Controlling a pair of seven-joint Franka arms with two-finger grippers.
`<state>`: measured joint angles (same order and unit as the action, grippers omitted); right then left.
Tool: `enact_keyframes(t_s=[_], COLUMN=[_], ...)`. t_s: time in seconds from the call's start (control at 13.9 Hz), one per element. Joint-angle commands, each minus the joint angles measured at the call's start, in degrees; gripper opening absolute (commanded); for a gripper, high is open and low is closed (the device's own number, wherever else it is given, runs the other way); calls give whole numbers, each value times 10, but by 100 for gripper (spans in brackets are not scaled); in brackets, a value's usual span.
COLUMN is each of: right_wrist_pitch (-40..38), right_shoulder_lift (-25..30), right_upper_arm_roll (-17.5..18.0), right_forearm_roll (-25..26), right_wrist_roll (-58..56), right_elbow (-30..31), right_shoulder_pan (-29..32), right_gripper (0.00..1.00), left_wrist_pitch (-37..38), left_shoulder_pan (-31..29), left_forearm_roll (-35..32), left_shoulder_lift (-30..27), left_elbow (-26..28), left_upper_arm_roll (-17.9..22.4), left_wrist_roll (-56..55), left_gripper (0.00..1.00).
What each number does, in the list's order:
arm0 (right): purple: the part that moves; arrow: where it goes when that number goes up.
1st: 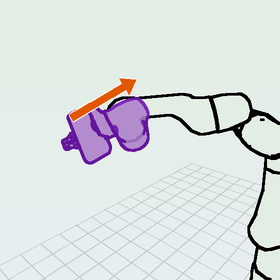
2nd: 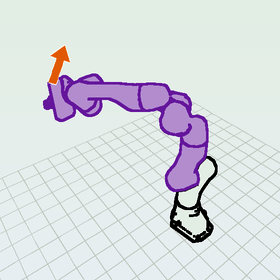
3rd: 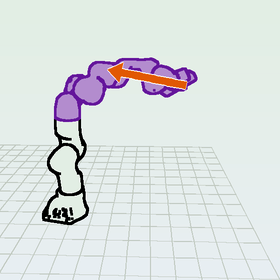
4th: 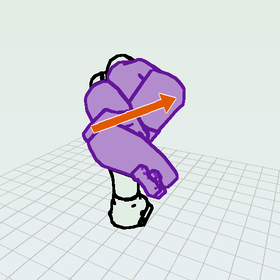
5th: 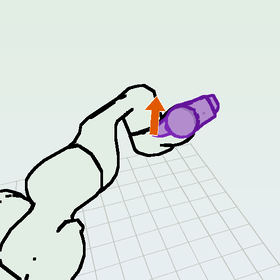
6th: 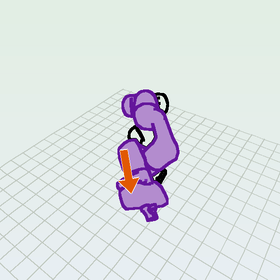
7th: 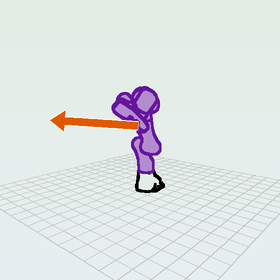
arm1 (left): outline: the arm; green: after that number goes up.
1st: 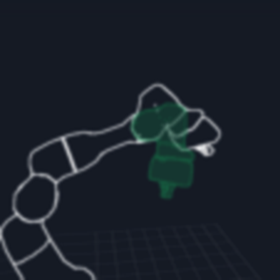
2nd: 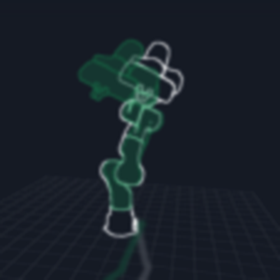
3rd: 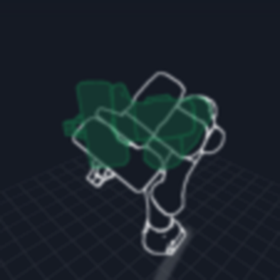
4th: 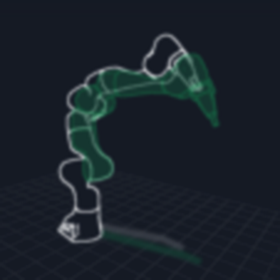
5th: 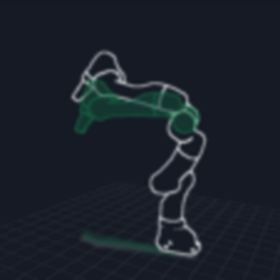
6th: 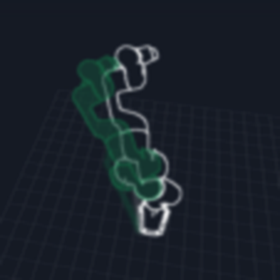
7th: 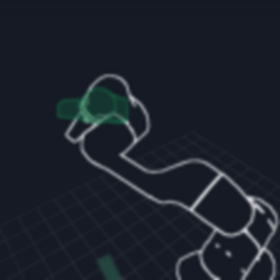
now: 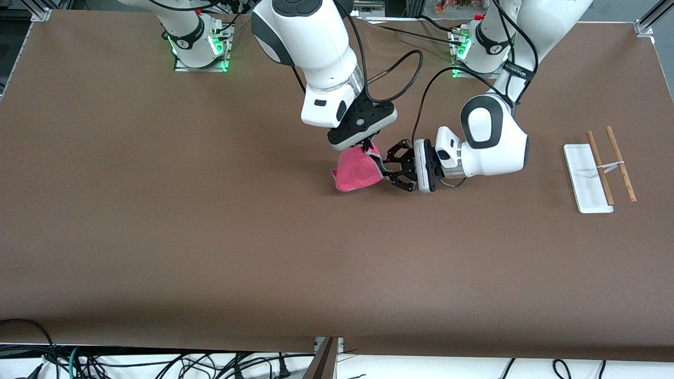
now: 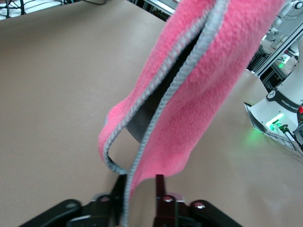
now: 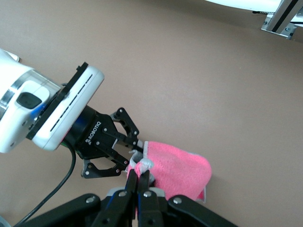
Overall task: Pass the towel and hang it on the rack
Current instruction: 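Open the right gripper while the left gripper pulls the towel away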
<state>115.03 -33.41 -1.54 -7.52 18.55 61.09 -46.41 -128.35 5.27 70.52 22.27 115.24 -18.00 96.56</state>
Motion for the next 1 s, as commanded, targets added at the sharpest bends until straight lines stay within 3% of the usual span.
enact_keyframes(t_s=[0.0,0.43,0.57,0.65,0.72,0.79,0.93], right_wrist_pitch=[2,1,0,0,0,0,-6], right_shoulder_lift=[-2,-2,-1,-2,-1,-1,1], right_upper_arm_roll=[-4,-5,-5,-6,-7,-7,-9], right_forearm_roll=[-6,-7,-7,-6,-2,-2,-2], right_wrist_roll=[6,7,5,0,-3,-3,-3], right_elbow=[-7,-6,-6,-5,-5,-5,-5], right_shoulder_pan=[-4,-4,0,2,3,3,6], right_gripper=[0,0,7,20,71,100,100], left_wrist_pitch=[-9,-8,-7,-6,-6,-6,-5], left_shoulder_pan=[-1,-3,-7,-8,-8,-8,-10], left_forearm_roll=[23,23,19,18,18,18,15], left_shoulder_lift=[-11,-17,-24,-24,-25,-25,-32], left_elbow=[13,11,10,8,6,5,1], left_upper_arm_roll=[-2,-2,-1,-1,-1,0,3], left_wrist_roll=[31,31,27,26,23,22,7], left_gripper=[0,0,0,0,0,0,0])
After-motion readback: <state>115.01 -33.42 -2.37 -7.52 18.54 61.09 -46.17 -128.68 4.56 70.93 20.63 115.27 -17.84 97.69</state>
